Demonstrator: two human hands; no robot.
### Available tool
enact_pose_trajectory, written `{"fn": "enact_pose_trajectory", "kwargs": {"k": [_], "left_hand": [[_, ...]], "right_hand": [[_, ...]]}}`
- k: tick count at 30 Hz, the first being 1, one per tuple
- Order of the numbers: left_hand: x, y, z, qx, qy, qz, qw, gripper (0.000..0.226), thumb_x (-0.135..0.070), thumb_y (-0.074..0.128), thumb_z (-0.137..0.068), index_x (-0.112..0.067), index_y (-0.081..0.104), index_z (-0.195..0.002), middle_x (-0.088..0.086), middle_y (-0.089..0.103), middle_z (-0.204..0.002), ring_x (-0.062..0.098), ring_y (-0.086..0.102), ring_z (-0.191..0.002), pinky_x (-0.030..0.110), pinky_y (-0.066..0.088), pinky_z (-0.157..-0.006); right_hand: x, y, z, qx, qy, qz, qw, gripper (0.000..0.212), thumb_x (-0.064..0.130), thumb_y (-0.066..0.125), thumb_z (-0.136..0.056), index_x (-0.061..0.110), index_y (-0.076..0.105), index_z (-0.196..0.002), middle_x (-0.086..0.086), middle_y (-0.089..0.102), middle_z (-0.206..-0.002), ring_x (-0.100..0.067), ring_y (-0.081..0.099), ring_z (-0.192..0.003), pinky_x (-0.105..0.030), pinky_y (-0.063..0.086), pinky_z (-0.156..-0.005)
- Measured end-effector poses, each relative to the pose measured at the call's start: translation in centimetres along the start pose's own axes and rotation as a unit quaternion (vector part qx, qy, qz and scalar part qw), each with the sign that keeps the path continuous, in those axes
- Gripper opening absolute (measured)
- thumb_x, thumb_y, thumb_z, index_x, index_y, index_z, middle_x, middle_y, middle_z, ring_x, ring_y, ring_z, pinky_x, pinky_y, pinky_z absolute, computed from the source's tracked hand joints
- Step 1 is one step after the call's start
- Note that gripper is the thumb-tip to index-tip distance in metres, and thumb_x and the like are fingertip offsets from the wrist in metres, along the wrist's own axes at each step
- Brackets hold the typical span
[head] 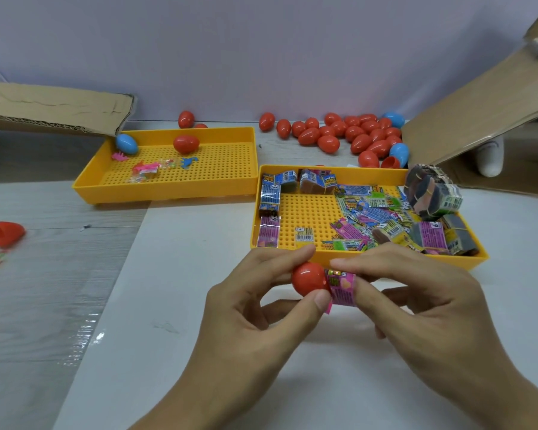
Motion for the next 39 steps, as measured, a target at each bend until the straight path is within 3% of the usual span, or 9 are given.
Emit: {"fn": "enact_pose_trajectory", "kwargs": {"k": [3,10,14,17,22,25,29,33,39], "left_hand": [[0.0,-0.1,0.0,-0.006,-0.003,-0.006,1.0,0.037,-0.017,0.082,-0.073,-0.023,0.076,-0.11,0.003,0.069,-0.106,0.025,0.071,-0.099,0.029,0.061,-0.075],[0.1,-0.2,0.0,-0.009,-0.014,-0.021,1.0,0.032,-0.028,0.08,-0.072,-0.026,0.075,-0.103,0.003,0.073,-0.106,0.023,0.07,-0.099,0.043,0.063,-0.068],[0.2,-0.1,0.0,-0.006,-0.013,-0.012,1.0,0.032,-0.02,0.084,-0.072,-0.026,0.075,-0.102,0.001,0.074,-0.103,0.021,0.071,-0.098,0.032,0.062,-0.07],[0.4,-0.1,0.0,-0.005,-0.006,-0.007,1.0,0.033,-0.01,0.082,-0.072,-0.024,0.075,-0.101,0.003,0.074,-0.104,0.021,0.071,-0.099,0.025,0.06,-0.073],[0.2,-0.1,0.1,-0.001,0.0,-0.004,1.0,0.031,-0.019,0.083,-0.071,-0.023,0.075,-0.102,0.004,0.073,-0.104,0.021,0.071,-0.098,0.023,0.059,-0.072],[0.2,-0.1,0.1,-0.003,0.007,-0.008,1.0,0.029,-0.013,0.083,-0.073,-0.022,0.076,-0.1,0.005,0.073,-0.102,0.023,0.071,-0.096,0.023,0.058,-0.071],[0.0,-0.2,0.1,-0.005,0.035,-0.019,0.999,0.028,-0.017,0.078,-0.074,-0.023,0.075,-0.101,0.004,0.071,-0.104,0.027,0.07,-0.096,0.024,0.058,-0.072],[-0.4,-0.4,0.2,-0.019,0.069,-0.032,0.997,0.032,-0.016,0.075,-0.075,-0.018,0.076,-0.107,0.007,0.07,-0.107,0.031,0.069,-0.099,0.029,0.06,-0.074],[-1.3,-0.2,0.6,-0.038,0.122,-0.068,0.989,0.037,-0.015,0.075,-0.075,-0.021,0.074,-0.111,-0.001,0.064,-0.108,0.025,0.069,-0.098,0.026,0.061,-0.071]], "right_hand": [[-0.2,0.1,0.0,0.006,0.014,-0.039,0.999,0.019,0.044,0.07,-0.078,0.035,0.078,-0.093,0.007,0.067,-0.09,-0.015,0.063,-0.07,-0.022,0.044,-0.04],[-0.7,-0.1,-0.2,0.004,0.032,-0.063,0.998,0.015,0.034,0.072,-0.074,0.037,0.078,-0.087,0.003,0.065,-0.082,-0.01,0.057,-0.063,-0.019,0.04,-0.041],[-0.8,-0.1,-0.1,0.003,0.02,-0.003,1.0,0.021,0.018,0.073,-0.075,0.033,0.079,-0.088,0.004,0.066,-0.081,-0.02,0.06,-0.067,-0.04,0.044,-0.039],[-0.2,-0.2,-0.1,0.008,-0.011,0.036,0.999,0.019,0.016,0.073,-0.077,0.029,0.079,-0.09,0.006,0.066,-0.082,-0.021,0.06,-0.066,-0.036,0.046,-0.042],[0.1,-0.4,-0.2,0.008,-0.029,0.077,0.997,0.018,0.015,0.072,-0.078,0.024,0.078,-0.092,0.009,0.065,-0.08,-0.015,0.056,-0.061,-0.027,0.043,-0.044],[0.3,-0.4,-0.1,0.01,-0.04,0.091,0.995,0.02,0.013,0.071,-0.077,0.023,0.078,-0.093,0.007,0.065,-0.08,-0.013,0.055,-0.06,-0.02,0.041,-0.046],[0.3,-0.4,-0.2,0.024,-0.04,0.103,0.994,0.022,0.015,0.072,-0.077,0.027,0.077,-0.095,0.006,0.063,-0.085,-0.013,0.055,-0.064,-0.026,0.042,-0.044],[0.0,-0.2,-0.3,0.058,-0.007,0.044,0.997,0.03,0.014,0.072,-0.077,0.03,0.076,-0.103,0.006,0.062,-0.094,-0.017,0.061,-0.071,-0.027,0.045,-0.045],[-0.2,-0.5,-0.2,0.032,0.019,0.038,0.999,0.014,0.014,0.075,-0.075,0.027,0.073,-0.081,0.009,0.069,-0.075,-0.014,0.069,-0.065,-0.027,0.049,-0.043]]}}
Point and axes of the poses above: each hand's wrist, its own z-axis away from the middle knuckle, its own y-axis out of the palm, x = y × z, the point moved 6 cm from there along -z, towards the middle knuckle
